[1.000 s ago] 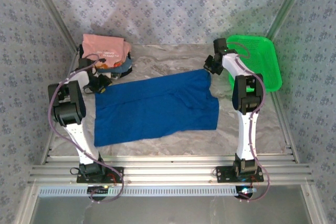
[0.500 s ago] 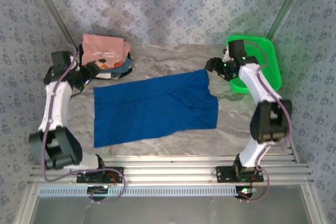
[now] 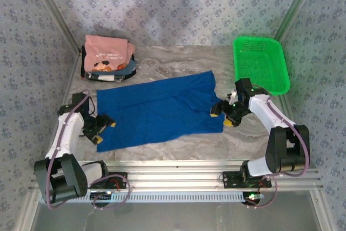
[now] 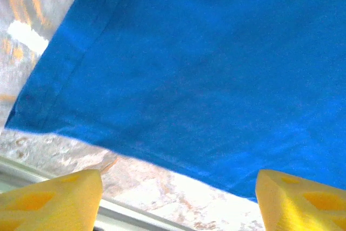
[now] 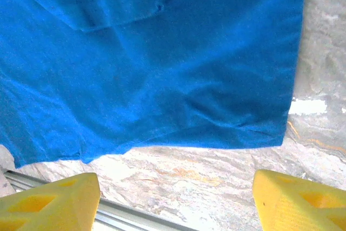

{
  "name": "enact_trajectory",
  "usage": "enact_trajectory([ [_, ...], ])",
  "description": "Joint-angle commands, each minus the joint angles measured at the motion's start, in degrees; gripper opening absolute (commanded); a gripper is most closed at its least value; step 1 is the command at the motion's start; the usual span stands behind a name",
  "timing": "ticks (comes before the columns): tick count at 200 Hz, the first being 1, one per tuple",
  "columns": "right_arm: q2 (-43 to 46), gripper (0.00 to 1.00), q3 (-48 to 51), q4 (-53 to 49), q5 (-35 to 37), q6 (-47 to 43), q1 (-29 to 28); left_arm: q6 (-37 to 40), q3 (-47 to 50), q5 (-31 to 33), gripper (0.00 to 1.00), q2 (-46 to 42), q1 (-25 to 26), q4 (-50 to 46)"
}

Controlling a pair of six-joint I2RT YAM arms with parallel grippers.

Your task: Fold and stack the t-shirts

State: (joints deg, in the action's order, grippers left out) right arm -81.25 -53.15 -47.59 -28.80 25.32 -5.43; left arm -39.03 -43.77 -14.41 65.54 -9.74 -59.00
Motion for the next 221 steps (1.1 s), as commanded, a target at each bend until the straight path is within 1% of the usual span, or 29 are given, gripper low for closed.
enact_trajectory([
  [1,-0.96,0.76,0.67,-0.35,-1.82,-1.49,0.04,-4.50,2.15,3.90,0.72,0.13,2.61,-1.78],
  [11,-1.52,0.76,1.02,0.25,-1.94,-1.60,-0.04,-6.01,2.06,5.06,0.72,0.96,3.51,-1.09],
  [38,-3.38,0.75,2.14,0.75,-1.65,-1.55,0.34,-9.77,4.21,4.21,0.72,2.84,3.60,2.15],
  [60,-4.14,0.74,2.49,1.42,-0.54,-1.92,0.48,-11.29,6.07,7.39,0.72,2.42,3.41,2.23],
  [86,-4.99,0.73,3.13,1.75,-0.52,-2.46,0.56,-12.81,9.51,9.45,0.71,1.22,2.74,3.52],
  [124,-6.96,0.68,4.01,3.01,-0.34,-2.83,0.77,-15.51,11.99,10.78,0.67,2.83,2.45,10.28],
  [166,-7.62,0.67,3.82,1.97,-0.21,-3.46,0.49,-17.75,12.30,10.90,0.64,2.86,2.45,17.78],
  [221,-8.58,0.66,3.32,3.18,-0.35,-2.63,-0.04,-17.08,12.56,11.84,0.62,5.86,0.93,16.22],
])
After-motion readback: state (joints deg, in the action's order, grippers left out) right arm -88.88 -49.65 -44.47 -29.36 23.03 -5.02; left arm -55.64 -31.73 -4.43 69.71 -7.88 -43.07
